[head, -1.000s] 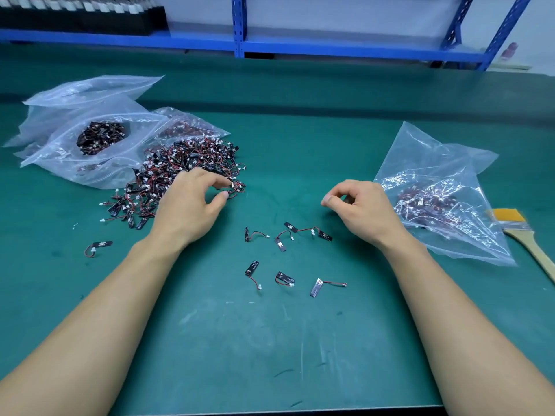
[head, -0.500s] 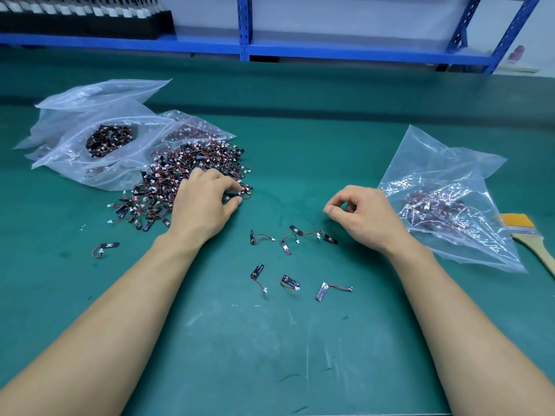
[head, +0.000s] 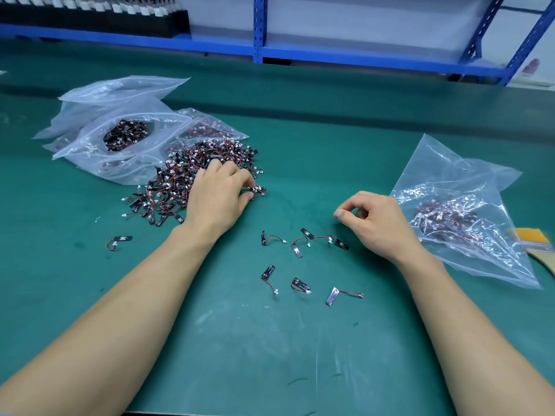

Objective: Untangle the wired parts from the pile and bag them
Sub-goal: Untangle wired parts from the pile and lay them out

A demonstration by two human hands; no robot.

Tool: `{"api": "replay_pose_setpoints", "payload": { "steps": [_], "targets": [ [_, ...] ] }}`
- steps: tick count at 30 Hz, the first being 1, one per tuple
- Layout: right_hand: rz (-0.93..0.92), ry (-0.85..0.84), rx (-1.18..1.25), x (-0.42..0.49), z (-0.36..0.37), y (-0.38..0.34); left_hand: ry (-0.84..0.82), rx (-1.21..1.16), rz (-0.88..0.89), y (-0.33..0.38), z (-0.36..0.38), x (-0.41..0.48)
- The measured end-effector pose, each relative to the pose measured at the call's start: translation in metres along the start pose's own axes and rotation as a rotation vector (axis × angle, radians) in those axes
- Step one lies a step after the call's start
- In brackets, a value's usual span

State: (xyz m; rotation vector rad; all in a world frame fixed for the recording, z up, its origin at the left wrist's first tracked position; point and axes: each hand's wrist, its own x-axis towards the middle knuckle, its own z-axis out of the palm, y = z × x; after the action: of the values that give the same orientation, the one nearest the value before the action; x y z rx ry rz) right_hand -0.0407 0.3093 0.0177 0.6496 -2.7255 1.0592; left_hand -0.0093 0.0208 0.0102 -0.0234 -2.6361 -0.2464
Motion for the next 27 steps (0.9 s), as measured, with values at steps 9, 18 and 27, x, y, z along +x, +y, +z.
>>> {"api": "replay_pose_setpoints", "payload": {
  "steps": [9, 18, 27],
  "targets": [
    [-0.018, 0.011, -0.011, 0.001, 0.001, 0.003, 0.049, -0.082, 0.081, -0.003, 0.002, 0.005],
    [-0.013, 0.069, 0.018, 0.002, 0.003, 0.003, 0.213, -0.403, -0.076, 0.002, -0.005, 0.005],
    [-0.080, 0.024, 0.348, -0.004, 0.004, -0.025, 0.220, -0.384, 0.260, 0.043, -0.017, -0.007]
  ]
}}
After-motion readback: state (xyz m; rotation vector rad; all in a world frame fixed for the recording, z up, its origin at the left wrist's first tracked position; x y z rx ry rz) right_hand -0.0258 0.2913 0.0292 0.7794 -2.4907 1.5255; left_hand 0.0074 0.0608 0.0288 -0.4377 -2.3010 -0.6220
